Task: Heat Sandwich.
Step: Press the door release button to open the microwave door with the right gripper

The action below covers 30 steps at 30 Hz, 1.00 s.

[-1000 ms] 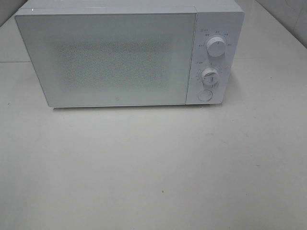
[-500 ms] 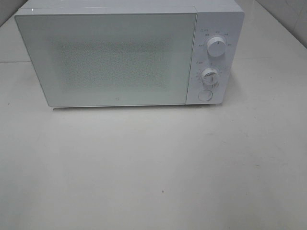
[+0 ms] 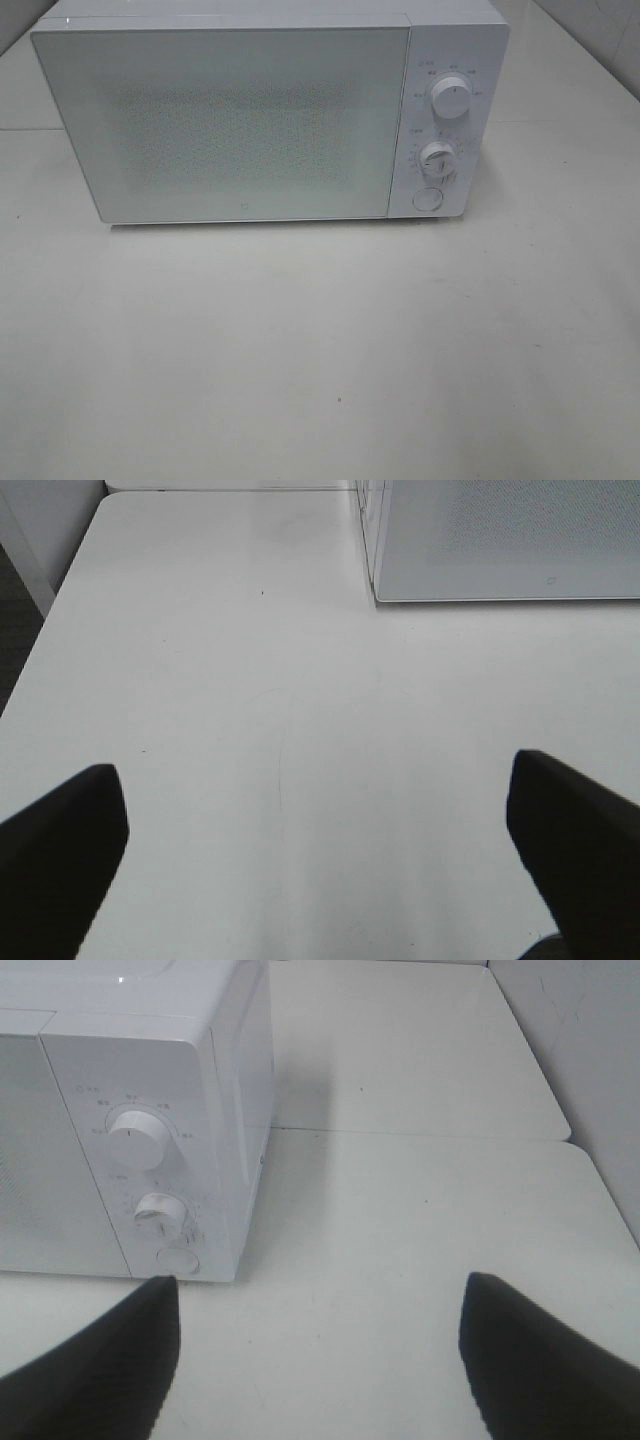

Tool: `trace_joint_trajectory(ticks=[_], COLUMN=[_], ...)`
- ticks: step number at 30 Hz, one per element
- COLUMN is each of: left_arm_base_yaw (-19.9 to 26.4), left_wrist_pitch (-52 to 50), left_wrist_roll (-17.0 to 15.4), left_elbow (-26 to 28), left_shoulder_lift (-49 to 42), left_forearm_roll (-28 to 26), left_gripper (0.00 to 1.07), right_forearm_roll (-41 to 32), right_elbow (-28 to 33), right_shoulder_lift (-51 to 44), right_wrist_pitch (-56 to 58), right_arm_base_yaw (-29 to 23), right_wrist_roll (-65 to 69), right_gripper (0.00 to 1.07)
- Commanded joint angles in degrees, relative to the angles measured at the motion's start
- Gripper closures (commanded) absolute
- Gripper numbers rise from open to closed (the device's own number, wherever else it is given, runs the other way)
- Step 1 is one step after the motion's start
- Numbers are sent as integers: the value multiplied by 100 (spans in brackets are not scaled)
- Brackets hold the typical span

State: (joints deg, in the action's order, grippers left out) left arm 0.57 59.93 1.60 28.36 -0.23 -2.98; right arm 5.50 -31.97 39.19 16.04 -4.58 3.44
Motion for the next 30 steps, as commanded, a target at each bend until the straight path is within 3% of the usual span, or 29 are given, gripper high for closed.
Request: trace_joint_trajectory(ticks=[1,19,28,30], left_arm_base_yaw=[6,6,6,6], left_wrist_pitch=[-63,-63,-63,-63], left_wrist_roll=[0,0,0,0], left_elbow=[-11,-11,-11,-11], left_shoulder_lift=[-166,-166,-166,-166], left_forearm_roll=[-34,-34,-34,-34], left_gripper=[9,9,9,9], right_forearm_roll=[29,29,-470,-911], right_elbow=[-23,80,779,1003], right_shoulder_lift=[372,2257,2945,3174], right_wrist_pitch=[-642,-3186,-4624,-5013], right_arm_base_yaw=[40,40,17,-132], right_wrist_roll=[-74,-74,-344,-642], right_gripper=[32,32,32,32])
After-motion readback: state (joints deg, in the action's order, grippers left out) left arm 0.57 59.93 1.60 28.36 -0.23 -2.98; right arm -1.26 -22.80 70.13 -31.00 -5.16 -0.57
